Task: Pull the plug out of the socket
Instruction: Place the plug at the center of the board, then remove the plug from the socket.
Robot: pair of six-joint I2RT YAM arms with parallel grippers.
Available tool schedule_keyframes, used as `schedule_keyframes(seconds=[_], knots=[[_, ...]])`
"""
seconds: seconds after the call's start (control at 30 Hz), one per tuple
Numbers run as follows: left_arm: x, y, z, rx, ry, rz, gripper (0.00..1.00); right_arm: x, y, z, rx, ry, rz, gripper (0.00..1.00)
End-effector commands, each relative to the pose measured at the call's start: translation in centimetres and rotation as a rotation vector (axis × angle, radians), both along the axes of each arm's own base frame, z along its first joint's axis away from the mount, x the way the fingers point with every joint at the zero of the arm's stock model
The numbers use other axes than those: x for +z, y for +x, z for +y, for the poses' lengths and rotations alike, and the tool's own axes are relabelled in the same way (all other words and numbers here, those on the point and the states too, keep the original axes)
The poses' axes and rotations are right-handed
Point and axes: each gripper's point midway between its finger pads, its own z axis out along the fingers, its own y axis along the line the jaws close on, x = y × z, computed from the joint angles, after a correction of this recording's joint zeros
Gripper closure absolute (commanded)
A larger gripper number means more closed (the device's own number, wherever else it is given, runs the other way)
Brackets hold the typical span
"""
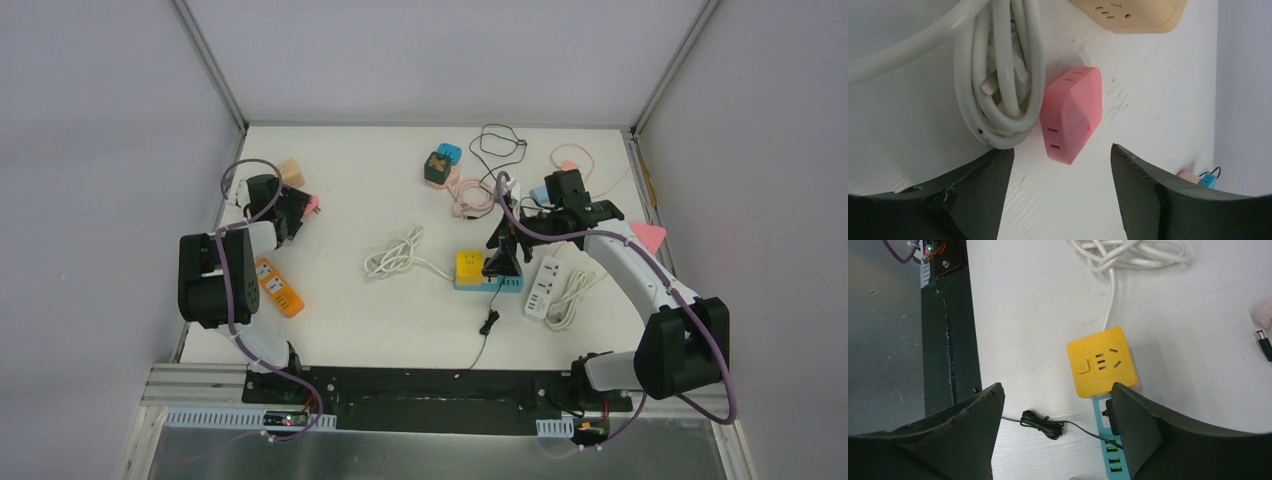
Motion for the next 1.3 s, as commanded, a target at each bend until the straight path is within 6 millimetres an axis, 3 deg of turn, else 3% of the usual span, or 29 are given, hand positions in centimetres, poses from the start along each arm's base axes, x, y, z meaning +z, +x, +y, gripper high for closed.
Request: schedule_keyframes(seconds=[0.0, 0.2, 0.3, 0.33, 0.4, 0.5, 0.6, 0.7, 0.77, 0.83, 0.93, 1.03, 1.13, 1.2, 1.27], knots=[[3.7, -0.5, 0.6, 0.008, 0.03, -0.044, 0.26, 0.8, 0.4, -0.1, 0.006, 0.013, -0.04, 0.18], [6.8, -3.6, 0.3, -0.024, 0.103, -0.096, 0.24, 0.8, 0.5, -0.4, 0.008, -0.007, -0.06, 0.18], [8.2, -4.8, -1.1, -0.115, 0.132, -0.162, 0.24, 0.8, 0.3, -0.6, 0.021, -0.007, -0.073, 0.18], [9.9, -4.9, -2.0, -0.164, 0.15, -0.241, 0.24, 0.8, 0.1, -0.7, 0.036, -0.007, -0.083, 0.18], [12.3, -5.7, -4.8, -0.313, 0.174, -0.386, 0.24, 0.7, -0.4, -1.0, 0.07, -0.019, -0.111, 0.17], [14.8, -7.3, -10.3, -0.548, 0.23, -0.523, 0.07, 0.5, -0.9, -2.1, 0.118, -0.054, -0.19, 0.15], [16.7, -8.7, -16.3, -0.759, 0.345, -0.603, 0.02, 0.5, 0.0, -3.2, 0.082, -0.067, -0.27, 0.1], [19.4, -11.0, -21.7, -0.935, 0.507, -0.831, 0.01, 0.3, 0.3, -4.4, 0.077, -0.058, -0.346, 0.01], [21.4, -13.8, -25.8, -1.047, 0.644, -1.06, 0.01, -0.5, 0.4, -5.3, 0.108, -0.101, -0.411, 0.0], [23.3, -15.8, -28.7, -1.13, 0.766, -1.275, 0.01, -1.0, 0.8, -6.0, 0.121, -0.148, -0.453, 0.0], [25.4, -16.4, -31.6, -1.236, 0.832, -1.484, 0.01, -0.1, 1.7, -6.0, 0.12, -0.155, -0.466, 0.0], [26.4, -16.5, -33.8, -1.359, 0.836, -1.616, 0.01, 2.1, 1.9, -5.3, 0.157, -0.11, -0.478, 0.0], [26.6, -16.1, -34.9, -1.392, 0.801, -1.666, 0.01, 1.5, 1.9, -4.9, 0.211, -0.086, -0.502, 0.0], [25.2, -15.9, -35.2, -1.396, 0.784, -1.672, 0.01, 0.4, 2.7, -4.7, 0.202, -0.087, -0.505, 0.0], [22.2, -15.6, -35.4, -1.426, 0.759, -1.628, 0.01, -0.5, 3.3, -4.6, 0.17, -0.1, -0.482, 0.0]])
